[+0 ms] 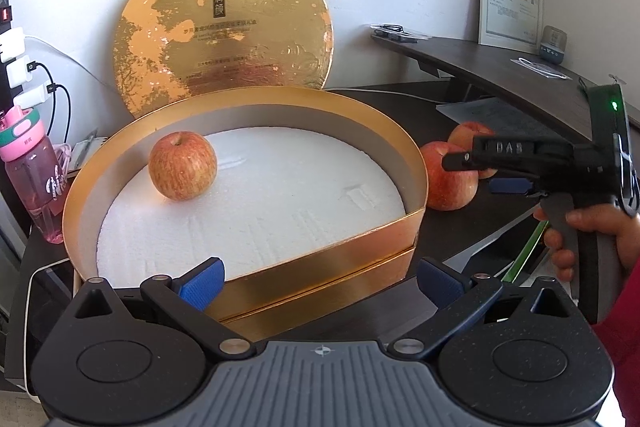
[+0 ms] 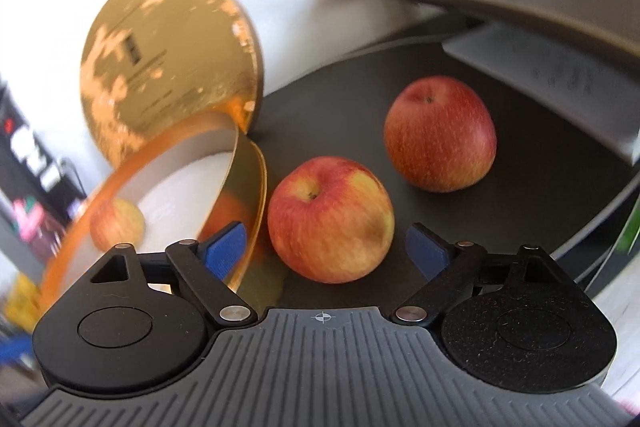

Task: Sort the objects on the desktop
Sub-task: 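Position the right gripper around the next red apple, then close the right gripper on the apple and lift it toward the box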

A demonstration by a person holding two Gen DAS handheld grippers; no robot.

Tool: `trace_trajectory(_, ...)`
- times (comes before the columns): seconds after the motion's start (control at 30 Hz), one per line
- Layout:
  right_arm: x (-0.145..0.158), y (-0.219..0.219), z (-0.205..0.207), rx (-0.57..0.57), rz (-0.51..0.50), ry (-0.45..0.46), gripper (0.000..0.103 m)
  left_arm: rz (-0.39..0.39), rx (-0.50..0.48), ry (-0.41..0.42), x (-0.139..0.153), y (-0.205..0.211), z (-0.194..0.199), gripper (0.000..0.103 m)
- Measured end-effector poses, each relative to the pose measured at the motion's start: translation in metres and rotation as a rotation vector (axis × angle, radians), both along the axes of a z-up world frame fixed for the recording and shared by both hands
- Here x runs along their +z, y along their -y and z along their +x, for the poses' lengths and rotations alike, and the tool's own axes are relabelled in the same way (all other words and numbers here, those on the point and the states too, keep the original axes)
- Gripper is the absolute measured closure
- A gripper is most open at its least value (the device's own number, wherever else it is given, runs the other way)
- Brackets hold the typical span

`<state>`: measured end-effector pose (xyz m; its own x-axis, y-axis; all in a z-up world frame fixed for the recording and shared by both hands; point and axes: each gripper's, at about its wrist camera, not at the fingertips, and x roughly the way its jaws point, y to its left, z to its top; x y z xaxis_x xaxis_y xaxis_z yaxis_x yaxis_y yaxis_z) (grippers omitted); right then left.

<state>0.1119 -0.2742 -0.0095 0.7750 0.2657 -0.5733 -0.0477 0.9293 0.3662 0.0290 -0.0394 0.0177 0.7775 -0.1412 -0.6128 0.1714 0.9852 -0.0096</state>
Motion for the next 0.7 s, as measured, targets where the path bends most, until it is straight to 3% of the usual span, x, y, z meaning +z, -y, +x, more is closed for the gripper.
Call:
trace_trajectory(0.13,-0.001,-0.020,-0.009,0.069,-0.226,0.101,0.012,0.003,0.000,-0.003,0.000,0.001,0.001,0.000)
trace_trajectory(0.23,-0.006,-0.031,-0.009,0.125,-0.332,0.139,0.009,0.007,0.002,-0.007,0.000,0.001,0.002,0.000)
trace_trajectory(0.33,-0.008,-0.032,-0.003,0.133,-0.354,0.154,0.007,0.011,0.003,-0.010,-0.001,0.001,0.003,0.000)
trace_trajectory(0.7,-0.020,-0.031,0.022,0.116,-0.291,0.135,0.011,0.024,0.013,-0.026,-0.004,0.002,0.008,0.000)
